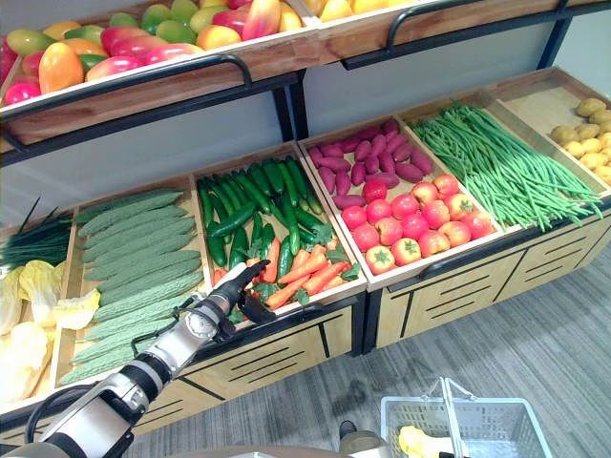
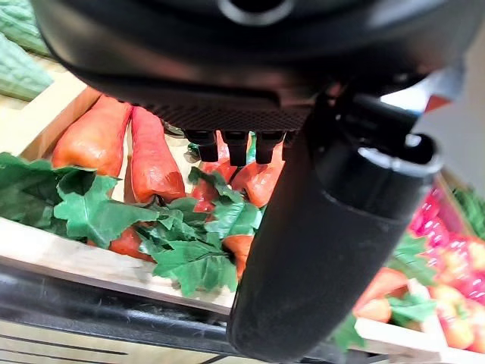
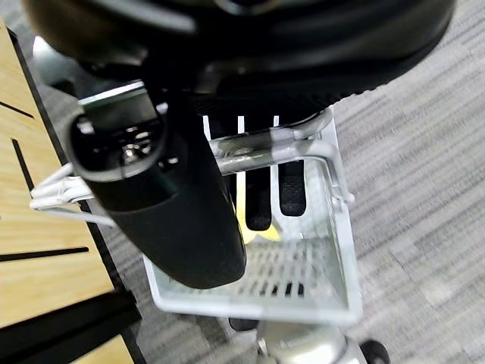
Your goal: Get the vegetables into the basket
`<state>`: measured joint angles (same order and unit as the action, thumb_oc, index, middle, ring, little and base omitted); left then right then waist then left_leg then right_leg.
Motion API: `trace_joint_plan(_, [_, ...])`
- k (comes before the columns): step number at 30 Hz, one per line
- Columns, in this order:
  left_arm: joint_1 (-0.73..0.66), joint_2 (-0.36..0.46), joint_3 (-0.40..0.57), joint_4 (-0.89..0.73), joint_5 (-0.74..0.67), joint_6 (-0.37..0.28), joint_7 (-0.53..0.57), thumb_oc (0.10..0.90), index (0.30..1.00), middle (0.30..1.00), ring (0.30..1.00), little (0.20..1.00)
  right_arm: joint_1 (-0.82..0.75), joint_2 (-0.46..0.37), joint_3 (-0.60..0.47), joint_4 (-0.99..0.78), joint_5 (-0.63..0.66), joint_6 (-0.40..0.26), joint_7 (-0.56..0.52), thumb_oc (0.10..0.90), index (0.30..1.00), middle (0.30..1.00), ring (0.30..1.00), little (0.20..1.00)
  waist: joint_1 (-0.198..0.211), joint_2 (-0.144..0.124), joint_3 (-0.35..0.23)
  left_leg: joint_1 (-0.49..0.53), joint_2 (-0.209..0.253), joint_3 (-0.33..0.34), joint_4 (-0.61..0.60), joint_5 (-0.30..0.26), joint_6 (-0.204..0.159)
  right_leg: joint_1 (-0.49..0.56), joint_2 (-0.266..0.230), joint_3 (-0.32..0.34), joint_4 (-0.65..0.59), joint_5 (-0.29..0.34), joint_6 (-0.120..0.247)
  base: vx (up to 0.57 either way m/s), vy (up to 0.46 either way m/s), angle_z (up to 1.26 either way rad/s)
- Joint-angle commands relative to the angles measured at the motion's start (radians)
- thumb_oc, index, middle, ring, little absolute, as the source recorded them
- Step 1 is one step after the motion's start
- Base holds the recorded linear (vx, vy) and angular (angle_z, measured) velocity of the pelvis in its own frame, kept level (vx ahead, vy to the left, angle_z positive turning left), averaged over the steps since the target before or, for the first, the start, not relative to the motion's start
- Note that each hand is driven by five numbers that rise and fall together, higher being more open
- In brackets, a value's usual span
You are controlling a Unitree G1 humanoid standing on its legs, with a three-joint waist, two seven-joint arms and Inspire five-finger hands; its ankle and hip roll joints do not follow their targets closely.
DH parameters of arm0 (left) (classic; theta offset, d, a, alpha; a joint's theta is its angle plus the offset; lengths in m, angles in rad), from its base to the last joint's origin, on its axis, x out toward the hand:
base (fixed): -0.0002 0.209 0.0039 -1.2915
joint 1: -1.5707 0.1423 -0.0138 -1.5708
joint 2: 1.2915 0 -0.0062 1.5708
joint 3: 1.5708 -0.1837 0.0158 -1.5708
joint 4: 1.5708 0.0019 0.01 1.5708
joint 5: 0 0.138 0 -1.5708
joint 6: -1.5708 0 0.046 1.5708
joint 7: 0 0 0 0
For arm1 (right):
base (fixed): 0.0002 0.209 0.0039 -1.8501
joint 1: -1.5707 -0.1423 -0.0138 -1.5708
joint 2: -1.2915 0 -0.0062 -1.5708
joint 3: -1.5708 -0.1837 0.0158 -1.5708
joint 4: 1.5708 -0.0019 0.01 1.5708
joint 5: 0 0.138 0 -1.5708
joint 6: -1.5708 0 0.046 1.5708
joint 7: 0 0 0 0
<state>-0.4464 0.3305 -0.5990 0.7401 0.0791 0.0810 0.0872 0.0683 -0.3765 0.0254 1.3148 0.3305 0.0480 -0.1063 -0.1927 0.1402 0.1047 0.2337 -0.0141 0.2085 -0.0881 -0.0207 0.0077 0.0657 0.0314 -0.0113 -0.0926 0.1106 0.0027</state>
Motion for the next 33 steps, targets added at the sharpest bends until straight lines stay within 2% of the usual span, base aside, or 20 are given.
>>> trace_joint_plan(1, [-0.213, 0.003, 0.004, 0.094, 0.069, -0.044, 0.046, 0.900, 1.000, 1.000, 1.000, 1.000, -0.032, 0.012, 0.028, 0.036, 0.021, -0.026, 0.009, 0.400, 0.300, 0.300, 0.300, 0.300, -0.030, -0.017, -0.046, -0.029, 0.033, 0.001, 0.001, -0.010, -0.075, 0.066, -0.067, 0.011, 0.010, -0.128, 0.100, -0.01, -0.002, -0.04])
trace_joint_plan(5, [-0.242, -0.029, -0.019, 0.194, 0.091, -0.038, 0.049, 0.900, 1.000, 1.000, 1.000, 1.000, -0.036, 0.006, 0.033, 0.033, 0.021, -0.032, 0.005, 0.400, 0.300, 0.300, 0.300, 0.300, -0.055, 0.004, -0.041, -0.033, 0.034, 0.012, 0.001, -0.007, -0.078, 0.058, -0.066, 0.019, 0.009, -0.126, 0.101, -0.01, -0.019, -0.06])
trace_joint_plan(6, [-0.244, -0.035, -0.023, 0.208, 0.092, -0.038, 0.043, 0.835, 0.909, 0.909, 0.909, 0.909, -0.035, 0.004, 0.033, 0.034, 0.019, -0.031, 0.006, 0.400, 0.300, 0.300, 0.300, 0.300, -0.060, 0.010, -0.041, -0.033, 0.034, 0.016, 0.001, -0.006, -0.078, 0.056, -0.066, 0.021, 0.009, -0.126, 0.101, -0.01, -0.013, -0.05])
trace_joint_plan(7, [-0.247, -0.040, -0.029, 0.227, 0.104, -0.038, 0.040, 0.500, 0.440, 0.440, 0.440, 0.440, -0.036, 0.002, 0.035, 0.034, 0.018, -0.031, 0.006, 0.400, 0.300, 0.300, 0.300, 0.300, -0.064, 0.015, -0.040, -0.034, 0.034, 0.019, 0.001, -0.005, -0.079, 0.054, -0.065, 0.024, 0.008, -0.126, 0.101, -0.01, -0.017, -0.07])
trace_joint_plan(8, [-0.247, -0.042, -0.027, 0.237, 0.102, -0.037, 0.040, 0.400, 0.300, 0.300, 0.300, 0.300, -0.037, 0.002, 0.037, 0.032, 0.017, -0.033, 0.008, 0.400, 0.300, 0.300, 0.300, 0.300, -0.067, 0.018, -0.040, -0.035, 0.034, 0.021, 0.001, -0.004, -0.080, 0.053, -0.065, 0.024, 0.008, -0.126, 0.101, -0.01, -0.028, -0.08])
trace_joint_plan(12, [-0.239, -0.057, -0.019, 0.290, 0.094, -0.036, 0.041, 0.400, 0.300, 0.300, 0.300, 0.300, -0.032, 0.001, 0.040, 0.038, 0.012, -0.033, 0.009, 0.400, 0.300, 0.300, 0.300, 0.300, -0.081, 0.029, -0.042, -0.035, 0.037, 0.030, 0.001, -0.003, -0.082, 0.052, -0.062, 0.029, 0.006, -0.127, 0.099, 0.00, -0.032, -0.04])
trace_joint_plan(19, [-0.235, -0.058, -0.016, 0.319, 0.107, -0.033, 0.047, 0.400, 0.300, 0.300, 0.300, 0.300, -0.024, -0.001, 0.042, 0.042, 0.004, -0.036, 0.008, 0.400, 0.300, 0.300, 0.300, 0.300, -0.088, 0.031, -0.043, -0.032, 0.042, 0.031, 0.001, 0.000, -0.087, 0.057, -0.056, 0.025, 0.007, -0.133, 0.093, 0.01, -0.030, -0.11])
trace_joint_plan(33, [-0.231, -0.026, -0.006, 0.284, 0.099, -0.036, 0.063, 0.400, 0.300, 0.300, 0.300, 0.300, -0.018, 0.025, 0.072, 0.040, -0.004, -0.038, 0.011, 0.400, 0.300, 0.300, 0.300, 0.300, -0.062, 0.004, -0.047, -0.028, 0.045, 0.019, 0.001, 0.001, -0.089, 0.072, -0.050, 0.007, 0.006, -0.138, 0.088, 0.00, -0.003, 0.00])
